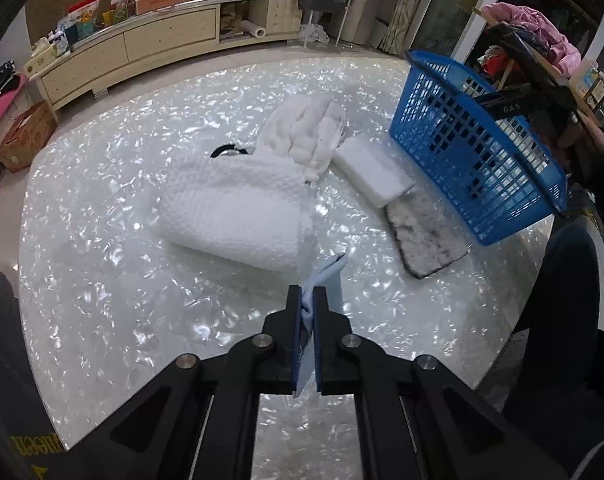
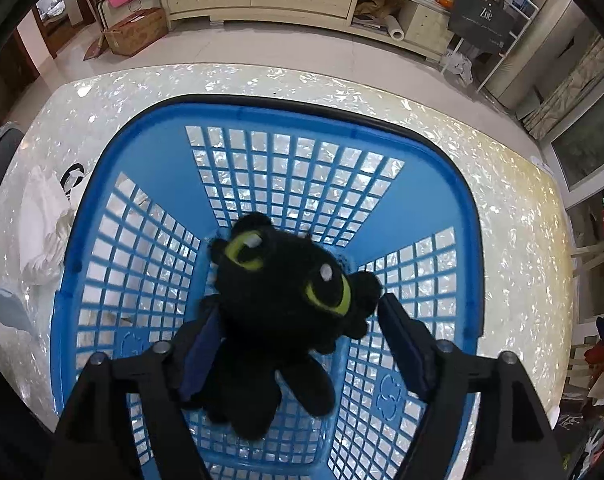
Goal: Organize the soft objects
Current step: 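Lower the plush into the basket and open the right gripper while the left gripper lifts the cloth, then carry the light blue cloth into the basket and open the left gripper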
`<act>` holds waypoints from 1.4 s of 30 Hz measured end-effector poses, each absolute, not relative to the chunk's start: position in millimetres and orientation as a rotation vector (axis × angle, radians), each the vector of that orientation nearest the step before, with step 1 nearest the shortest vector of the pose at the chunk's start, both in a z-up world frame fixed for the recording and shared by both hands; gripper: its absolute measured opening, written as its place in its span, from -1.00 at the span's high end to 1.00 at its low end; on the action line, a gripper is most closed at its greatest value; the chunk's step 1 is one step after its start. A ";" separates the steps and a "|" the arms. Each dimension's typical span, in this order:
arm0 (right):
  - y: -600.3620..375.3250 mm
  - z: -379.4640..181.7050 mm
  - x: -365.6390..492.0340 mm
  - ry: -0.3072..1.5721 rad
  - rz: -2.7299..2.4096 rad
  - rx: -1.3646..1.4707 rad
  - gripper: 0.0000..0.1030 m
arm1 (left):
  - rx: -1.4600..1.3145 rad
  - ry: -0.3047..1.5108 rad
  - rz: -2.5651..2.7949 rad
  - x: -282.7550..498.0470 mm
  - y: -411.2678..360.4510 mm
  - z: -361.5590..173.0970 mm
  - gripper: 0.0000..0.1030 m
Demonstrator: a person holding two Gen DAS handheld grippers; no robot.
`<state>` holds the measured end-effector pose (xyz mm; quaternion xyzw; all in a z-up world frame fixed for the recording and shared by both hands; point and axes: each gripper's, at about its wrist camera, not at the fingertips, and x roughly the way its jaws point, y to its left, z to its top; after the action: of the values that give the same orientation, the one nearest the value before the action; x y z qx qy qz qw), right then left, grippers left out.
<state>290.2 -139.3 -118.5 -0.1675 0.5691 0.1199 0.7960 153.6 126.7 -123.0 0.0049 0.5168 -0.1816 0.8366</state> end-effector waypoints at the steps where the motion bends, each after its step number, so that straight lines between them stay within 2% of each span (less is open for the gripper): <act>1: -140.8 -115.2 284.9 1.207 0.252 -0.365 -0.61 | 0.006 1.091 -0.383 152.3 126.0 -119.3 0.92; 3: -142.4 -106.2 278.7 1.172 0.254 -0.362 -0.89 | 0.002 1.081 -0.379 149.5 122.9 -112.5 0.92; 5: -144.9 -94.2 271.6 1.136 0.262 -0.349 -0.98 | -0.001 1.076 -0.373 147.5 119.6 -105.4 0.92; 12: -155.9 -55.5 230.1 1.056 0.281 -0.314 -0.99 | 0.020 1.036 -0.385 137.1 91.3 -69.4 0.92; 29: -208.9 -39.6 168.5 1.034 0.240 -0.193 -0.99 | 0.106 0.914 -0.531 158.3 -30.7 23.4 0.92; 35: -221.4 -40.1 157.8 1.022 0.229 -0.156 -0.99 | 0.155 0.913 -0.584 178.1 -77.5 23.2 0.92; 42: -241.3 -41.4 149.2 1.018 0.209 -0.105 -0.99 | 0.174 0.966 -0.661 198.3 -130.9 -4.9 0.92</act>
<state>149.2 -241.3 -41.4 -0.0500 0.4863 0.0999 0.8666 198.3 -130.9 -4.9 0.0820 0.4555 -0.3116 0.8299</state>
